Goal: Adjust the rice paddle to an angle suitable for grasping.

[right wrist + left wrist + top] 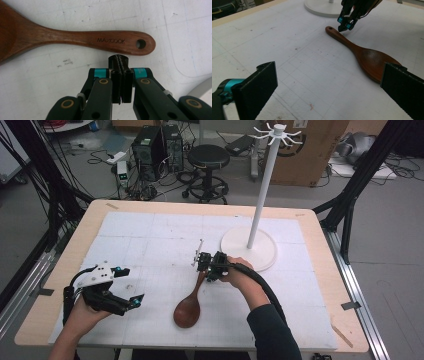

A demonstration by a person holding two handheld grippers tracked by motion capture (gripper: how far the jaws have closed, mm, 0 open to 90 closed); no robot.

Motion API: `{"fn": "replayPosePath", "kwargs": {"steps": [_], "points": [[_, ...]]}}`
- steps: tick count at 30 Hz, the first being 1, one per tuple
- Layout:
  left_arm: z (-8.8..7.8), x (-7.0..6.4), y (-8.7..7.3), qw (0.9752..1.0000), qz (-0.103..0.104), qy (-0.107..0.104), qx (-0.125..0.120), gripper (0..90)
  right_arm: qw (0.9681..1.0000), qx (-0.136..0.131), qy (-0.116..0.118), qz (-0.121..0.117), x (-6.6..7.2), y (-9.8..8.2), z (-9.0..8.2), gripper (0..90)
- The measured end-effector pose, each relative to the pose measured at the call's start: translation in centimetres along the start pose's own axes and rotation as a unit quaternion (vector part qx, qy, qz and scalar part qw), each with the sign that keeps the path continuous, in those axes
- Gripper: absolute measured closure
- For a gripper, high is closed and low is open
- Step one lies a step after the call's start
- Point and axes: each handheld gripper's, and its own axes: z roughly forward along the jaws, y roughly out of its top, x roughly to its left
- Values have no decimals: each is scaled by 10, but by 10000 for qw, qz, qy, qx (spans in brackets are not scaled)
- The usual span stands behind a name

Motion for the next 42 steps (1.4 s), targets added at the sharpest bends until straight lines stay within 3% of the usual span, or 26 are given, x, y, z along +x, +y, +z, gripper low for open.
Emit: {"fn": "replayPosePath", "kwargs": {"steps": [9, 17, 23, 27, 33, 42], "points": [[0, 0, 0, 10000, -31, -6, -21, 17, 10000, -25, 3, 35, 1, 8, 5, 895], [-1, 1, -1, 10000, -17, -11, 5, 17, 9998, -102, 106, -93, 6, 21, 8, 895], [-2, 2, -1, 10000, -24, 2, 3, 17, 9995, -278, 103, -101, 8, 18, -4, 895], [-2, 1, -2, 10000, -43, 6, -10, 17, 9984, -476, 196, -225, 16, 21, -12, 895], [-2, 1, -1, 10000, -57, 13, -14, 17, 9971, -509, 311, -482, 33, 31, -11, 895], [-2, 2, -2, 10000, -46, 15, 9, 17, 9957, -501, 466, -619, 45, 45, -3, 895]]}}
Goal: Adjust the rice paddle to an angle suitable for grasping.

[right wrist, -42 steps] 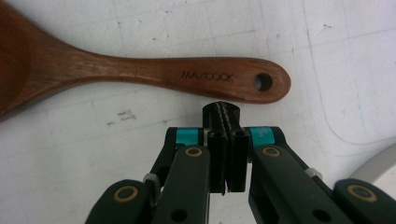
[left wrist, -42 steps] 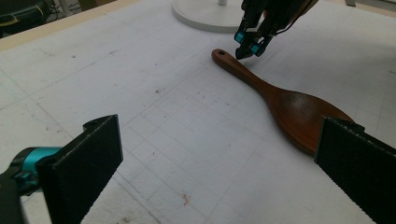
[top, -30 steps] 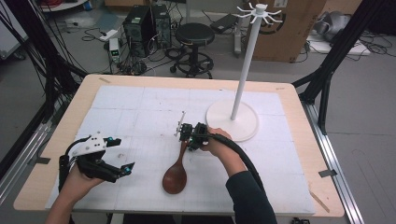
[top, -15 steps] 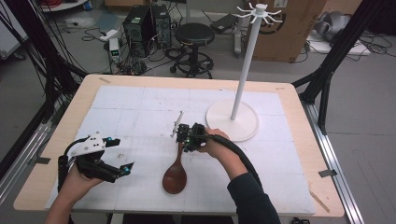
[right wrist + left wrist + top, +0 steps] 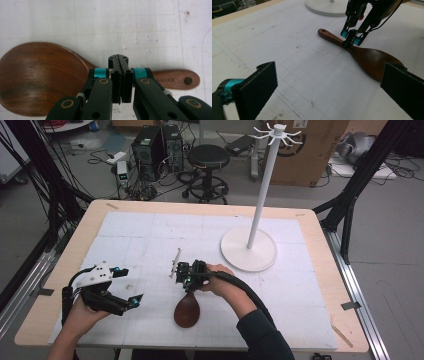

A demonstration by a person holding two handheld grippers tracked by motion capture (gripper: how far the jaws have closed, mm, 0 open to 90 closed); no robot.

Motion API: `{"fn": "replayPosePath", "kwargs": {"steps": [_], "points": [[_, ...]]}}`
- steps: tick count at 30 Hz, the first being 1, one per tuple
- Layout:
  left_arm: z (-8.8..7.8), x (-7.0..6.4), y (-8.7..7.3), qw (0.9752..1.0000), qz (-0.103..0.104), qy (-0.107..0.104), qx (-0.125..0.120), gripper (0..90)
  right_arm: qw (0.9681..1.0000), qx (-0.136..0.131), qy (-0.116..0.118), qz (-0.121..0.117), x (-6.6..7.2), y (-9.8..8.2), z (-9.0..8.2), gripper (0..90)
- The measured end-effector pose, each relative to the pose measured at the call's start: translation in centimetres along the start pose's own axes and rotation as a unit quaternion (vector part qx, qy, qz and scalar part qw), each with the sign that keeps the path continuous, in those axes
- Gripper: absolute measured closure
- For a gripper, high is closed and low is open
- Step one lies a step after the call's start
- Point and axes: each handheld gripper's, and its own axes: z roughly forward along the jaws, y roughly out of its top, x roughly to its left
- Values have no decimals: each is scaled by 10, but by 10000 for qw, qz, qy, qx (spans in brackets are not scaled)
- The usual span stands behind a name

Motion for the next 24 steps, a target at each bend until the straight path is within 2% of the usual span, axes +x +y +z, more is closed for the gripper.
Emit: {"fn": "replayPosePath", "kwargs": {"steps": [6, 8, 9, 24], "points": [[-1, 0, 0, 10000, -1, -5, -1, 17, 9999, 31, 83, -98, 4, 5, 7, 895], [-1, 0, 0, 10000, -13, 2, -7, 17, 9999, 60, 92, -99, 3, 5, 7, 895], [-1, 1, 0, 10000, -6, 5, 1, 17, 9999, -6, 145, -14, 4, 4, 7, 895], [-2, 1, -1, 10000, -8, -4, 19, 17, 9998, 147, 140, -22, 6, 1, 5, 896]]}}
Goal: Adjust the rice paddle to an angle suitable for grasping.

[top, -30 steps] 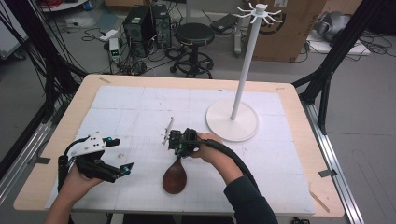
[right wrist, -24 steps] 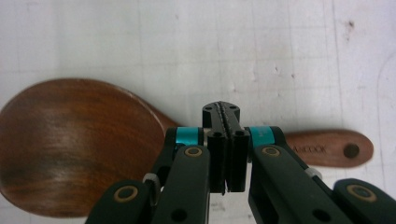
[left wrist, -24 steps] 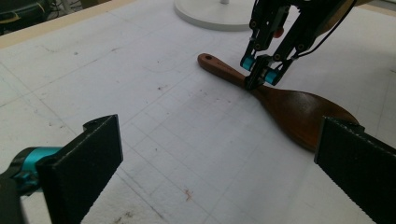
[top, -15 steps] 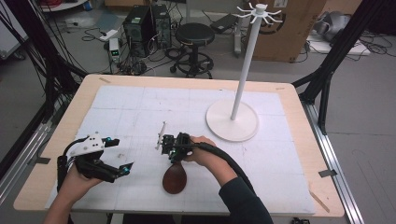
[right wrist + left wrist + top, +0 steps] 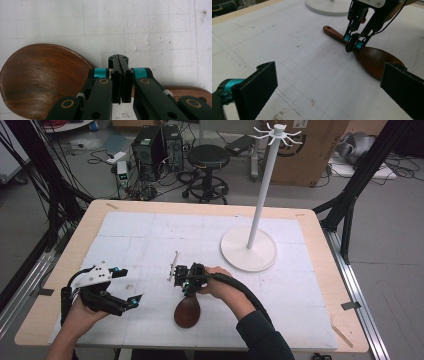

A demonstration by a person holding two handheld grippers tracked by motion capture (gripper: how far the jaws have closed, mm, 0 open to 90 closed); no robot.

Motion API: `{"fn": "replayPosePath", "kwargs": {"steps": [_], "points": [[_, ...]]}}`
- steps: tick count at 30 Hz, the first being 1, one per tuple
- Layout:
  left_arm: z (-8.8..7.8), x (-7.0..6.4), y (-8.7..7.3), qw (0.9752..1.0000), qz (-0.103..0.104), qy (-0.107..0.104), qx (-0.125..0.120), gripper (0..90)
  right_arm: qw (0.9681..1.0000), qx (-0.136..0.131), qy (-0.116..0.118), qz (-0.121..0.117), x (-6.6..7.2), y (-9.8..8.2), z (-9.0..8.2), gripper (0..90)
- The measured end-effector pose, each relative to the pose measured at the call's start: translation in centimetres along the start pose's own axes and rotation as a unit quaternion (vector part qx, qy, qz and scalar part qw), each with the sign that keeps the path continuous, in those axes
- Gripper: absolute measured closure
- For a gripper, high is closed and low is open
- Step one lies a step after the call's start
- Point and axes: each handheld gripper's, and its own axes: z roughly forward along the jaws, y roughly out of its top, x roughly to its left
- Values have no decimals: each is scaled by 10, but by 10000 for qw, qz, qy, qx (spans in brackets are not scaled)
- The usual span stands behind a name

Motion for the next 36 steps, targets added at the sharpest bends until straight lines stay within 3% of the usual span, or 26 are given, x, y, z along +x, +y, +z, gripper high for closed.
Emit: {"fn": "replayPosePath", "kwargs": {"steps": [14, 20, 27, 30, 36], "points": [[1, -1, 0, 10000, 0, -12, 32, 17, 9999, -7, 108, 115, -1, -17, -3, 896], [3, -1, 0, 10000, 4, -23, 60, 17, 9993, -300, 193, -121, 14, -1, -4, 896], [3, 0, 0, 10000, 5, -24, 51, 17, 9979, -294, 372, -439, 31, 18, 4, 896], [2, 0, 0, 10000, 5, -27, 45, 17, 9977, -374, 412, -378, 34, 19, 7, 896], [1, 0, -1, 10000, -4, -14, 61, 17, 9978, -255, 466, -405, 34, 19, 5, 896]]}}
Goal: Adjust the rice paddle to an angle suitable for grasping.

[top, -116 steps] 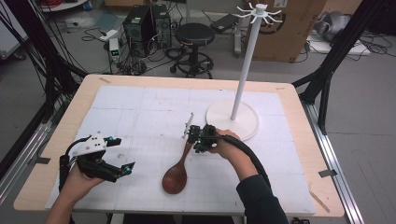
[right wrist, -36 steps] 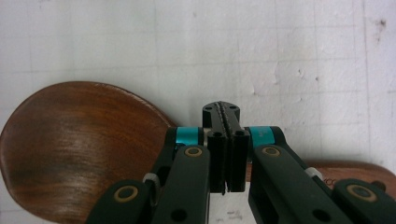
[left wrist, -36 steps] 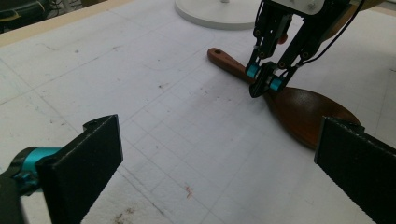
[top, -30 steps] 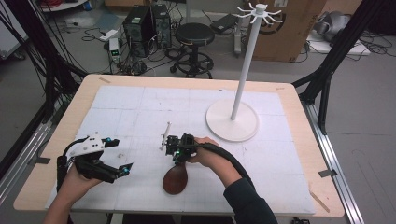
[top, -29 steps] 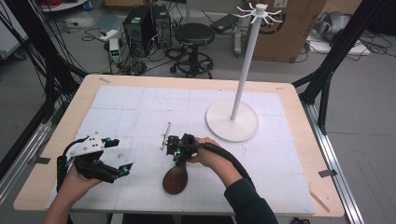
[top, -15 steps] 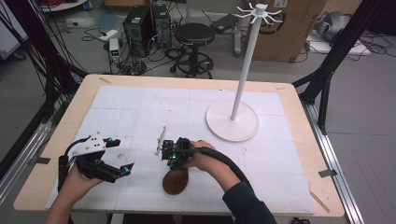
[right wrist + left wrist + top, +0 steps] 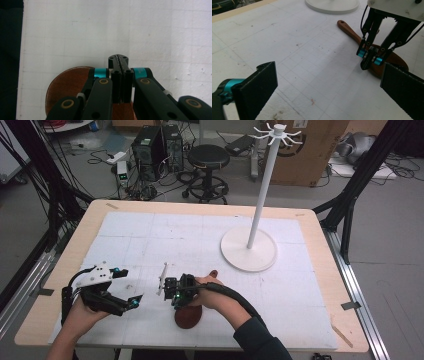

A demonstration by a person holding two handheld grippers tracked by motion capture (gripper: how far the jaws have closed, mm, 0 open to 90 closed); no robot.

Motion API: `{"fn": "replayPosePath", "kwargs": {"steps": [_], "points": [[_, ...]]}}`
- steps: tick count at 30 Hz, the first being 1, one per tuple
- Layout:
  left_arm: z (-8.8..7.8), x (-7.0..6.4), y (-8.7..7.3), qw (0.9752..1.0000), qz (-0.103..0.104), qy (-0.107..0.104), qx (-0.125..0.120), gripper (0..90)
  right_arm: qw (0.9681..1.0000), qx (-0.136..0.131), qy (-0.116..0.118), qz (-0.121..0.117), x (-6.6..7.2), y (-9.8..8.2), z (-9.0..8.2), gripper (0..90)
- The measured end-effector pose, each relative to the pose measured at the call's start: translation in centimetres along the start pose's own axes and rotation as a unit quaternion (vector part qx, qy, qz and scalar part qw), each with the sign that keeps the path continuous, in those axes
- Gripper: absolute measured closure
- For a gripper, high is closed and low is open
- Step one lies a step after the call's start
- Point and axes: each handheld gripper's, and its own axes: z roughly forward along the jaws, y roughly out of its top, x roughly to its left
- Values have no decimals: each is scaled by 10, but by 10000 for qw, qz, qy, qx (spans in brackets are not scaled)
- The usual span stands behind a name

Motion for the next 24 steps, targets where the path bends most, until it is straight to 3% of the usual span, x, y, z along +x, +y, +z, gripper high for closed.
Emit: {"fn": "replayPosePath", "kwargs": {"steps": [2, 4, 5, 7, 14, 24], "points": [[0, 0, 0, 10000, 0, -1, -5, 17, 10000, 77, -12, -23, 0, 0, -1, 896], [0, 0, 0, 10000, -15, 9, -15, 17, 10000, -62, 24, 33, 2, -1, 1, 896], [0, 0, 0, 10000, -12, 14, -19, 17, 9999, 102, 20, -19, 3, -1, -2, 896], [0, 0, 0, 10000, -13, 2, -11, 17, 10000, 10, 78, 9, 6, -3, -1, 896], [0, 0, 0, 10000, -25, 3, -26, 17, 9997, 199, 120, -102, 13, -8, -3, 896], [0, 1, -1, 10000, -8, 13, 26, 17, 9994, 306, 143, -39, 25, -29, -12, 896]]}}
